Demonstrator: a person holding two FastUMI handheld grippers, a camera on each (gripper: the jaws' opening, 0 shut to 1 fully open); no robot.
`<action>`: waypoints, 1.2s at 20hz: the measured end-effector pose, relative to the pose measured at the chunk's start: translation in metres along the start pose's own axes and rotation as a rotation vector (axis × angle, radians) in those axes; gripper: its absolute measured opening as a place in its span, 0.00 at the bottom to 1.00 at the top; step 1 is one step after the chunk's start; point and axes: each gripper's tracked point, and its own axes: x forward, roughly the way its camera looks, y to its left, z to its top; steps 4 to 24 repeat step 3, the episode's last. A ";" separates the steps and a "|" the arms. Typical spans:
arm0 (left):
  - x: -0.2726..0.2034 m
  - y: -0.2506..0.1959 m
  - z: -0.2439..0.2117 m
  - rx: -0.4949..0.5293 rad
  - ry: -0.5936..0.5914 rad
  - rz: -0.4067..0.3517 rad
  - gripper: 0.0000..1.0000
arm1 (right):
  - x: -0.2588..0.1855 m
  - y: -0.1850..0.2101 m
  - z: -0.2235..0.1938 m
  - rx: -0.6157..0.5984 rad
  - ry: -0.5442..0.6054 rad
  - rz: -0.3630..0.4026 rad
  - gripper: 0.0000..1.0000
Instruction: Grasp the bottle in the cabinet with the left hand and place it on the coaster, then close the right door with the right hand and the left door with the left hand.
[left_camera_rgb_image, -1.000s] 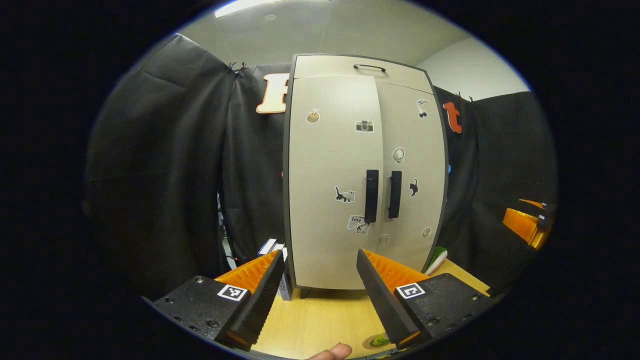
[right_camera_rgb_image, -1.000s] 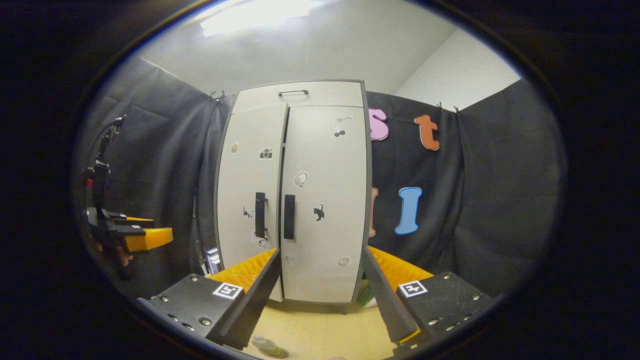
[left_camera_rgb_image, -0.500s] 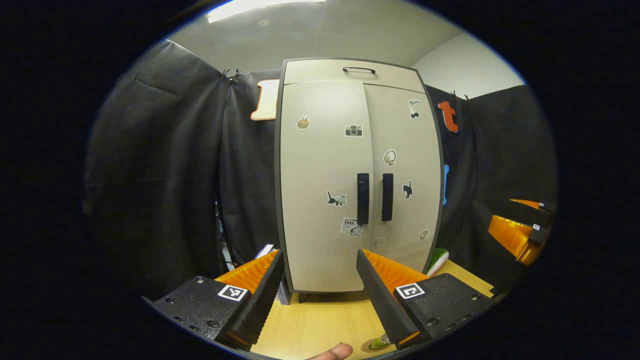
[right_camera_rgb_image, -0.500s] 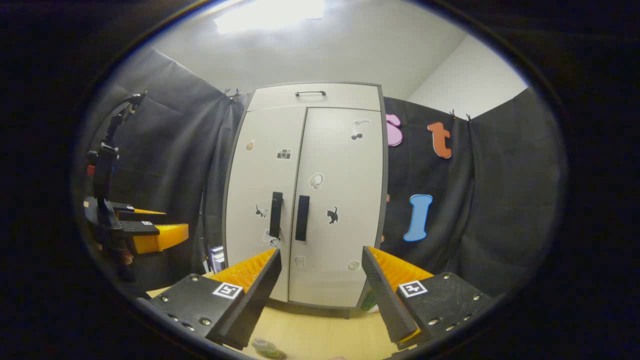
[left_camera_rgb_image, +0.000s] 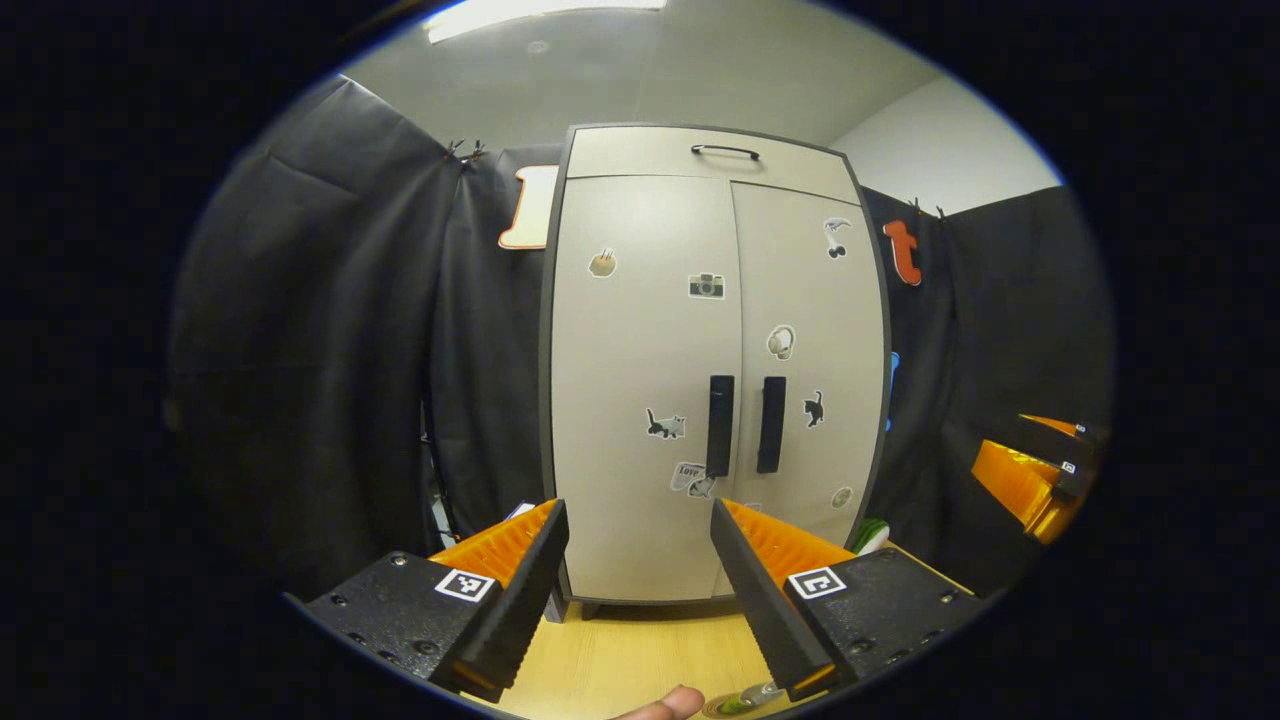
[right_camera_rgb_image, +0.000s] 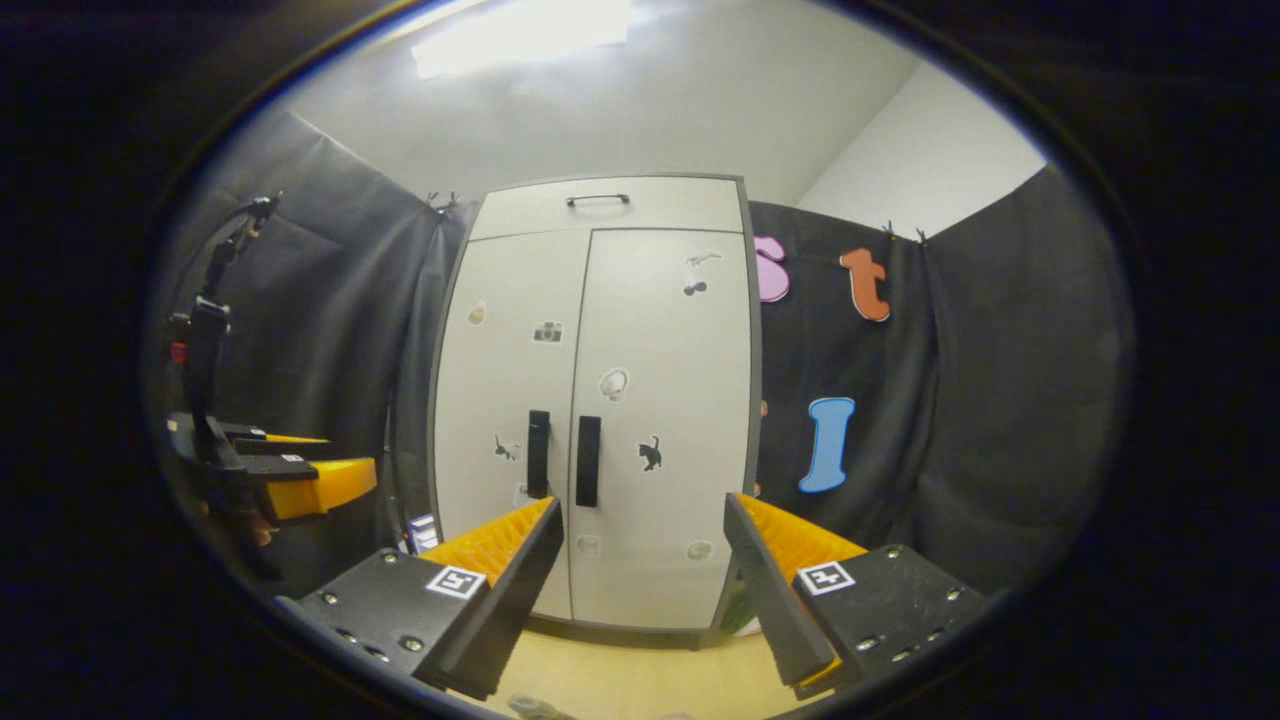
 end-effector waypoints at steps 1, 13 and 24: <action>0.003 -0.003 0.001 0.005 -0.005 -0.009 0.91 | 0.002 -0.002 -0.002 -0.007 0.004 -0.010 0.97; 0.010 -0.008 0.007 0.010 -0.030 -0.021 0.91 | 0.008 -0.003 -0.006 -0.010 0.009 -0.021 0.98; 0.010 -0.008 0.007 0.010 -0.030 -0.021 0.91 | 0.008 -0.003 -0.006 -0.010 0.009 -0.021 0.98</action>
